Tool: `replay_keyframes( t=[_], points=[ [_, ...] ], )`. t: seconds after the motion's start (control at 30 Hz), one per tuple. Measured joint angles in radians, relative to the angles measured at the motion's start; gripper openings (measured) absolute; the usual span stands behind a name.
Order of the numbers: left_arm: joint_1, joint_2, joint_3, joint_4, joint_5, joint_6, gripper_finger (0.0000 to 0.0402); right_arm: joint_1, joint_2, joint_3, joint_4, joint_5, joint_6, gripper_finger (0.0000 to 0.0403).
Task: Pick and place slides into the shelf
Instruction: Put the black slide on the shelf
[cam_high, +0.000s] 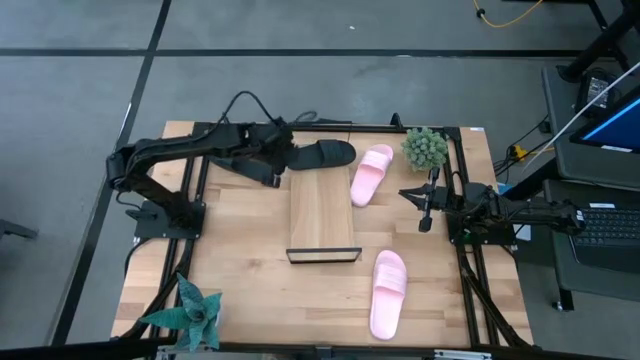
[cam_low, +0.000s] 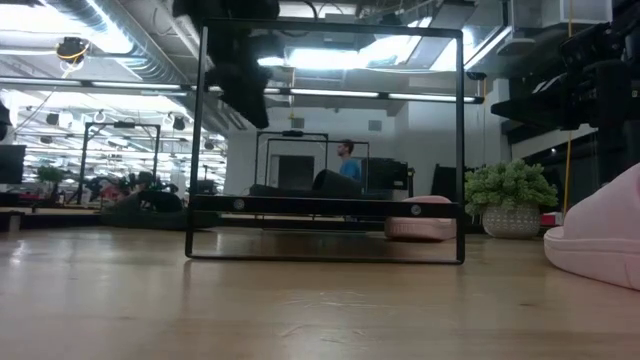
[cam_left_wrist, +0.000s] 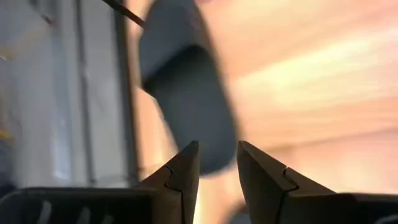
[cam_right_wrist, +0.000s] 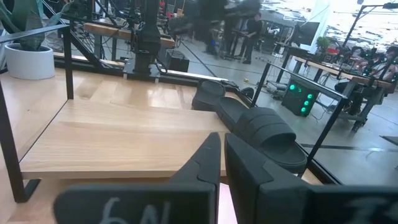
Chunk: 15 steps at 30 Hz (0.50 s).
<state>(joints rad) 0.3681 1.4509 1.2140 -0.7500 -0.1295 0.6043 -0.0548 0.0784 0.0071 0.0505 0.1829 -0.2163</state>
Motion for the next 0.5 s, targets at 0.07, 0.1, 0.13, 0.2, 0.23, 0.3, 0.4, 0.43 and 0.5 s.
replay_keyframes(
  t=[0.07,0.1,0.13,0.2,0.23,0.3,0.4,0.43,0.5],
  points=[
    [-0.033,0.001,0.000,-0.056,0.001,-0.091,0.0100,0.000,0.000,0.000,0.000,0.000,0.000,0.0026],
    [-0.047,0.001,0.000,-0.077,0.003,-0.139,0.0100,0.000,0.000,0.000,0.000,0.000,-0.001,0.0026],
    [-0.060,0.001,0.000,-0.098,0.009,-0.185,0.0100,0.000,0.000,0.000,0.000,0.000,-0.001,0.0026],
    [-0.085,0.005,0.000,-0.130,0.013,-0.267,0.0100,0.000,0.000,0.000,0.000,0.000,0.000,0.0026],
    [-0.096,0.010,0.000,-0.142,0.013,-0.301,0.0100,0.000,0.000,0.000,0.001,0.000,0.002,0.0026],
    [-0.113,0.014,-0.001,-0.170,0.013,-0.354,0.0100,0.000,0.000,0.000,0.002,0.000,0.004,0.0026],
    [-0.135,0.013,-0.001,-0.185,0.012,-0.392,0.0100,0.000,0.000,0.000,0.001,0.000,0.005,0.0026],
    [-0.141,0.015,-0.001,-0.187,0.013,-0.393,0.0100,0.000,0.000,0.000,0.001,0.000,0.005,0.0026],
    [-0.151,0.015,-0.001,-0.179,0.012,-0.394,0.0100,0.000,0.000,0.000,0.001,0.000,0.006,0.0026]
  ],
)
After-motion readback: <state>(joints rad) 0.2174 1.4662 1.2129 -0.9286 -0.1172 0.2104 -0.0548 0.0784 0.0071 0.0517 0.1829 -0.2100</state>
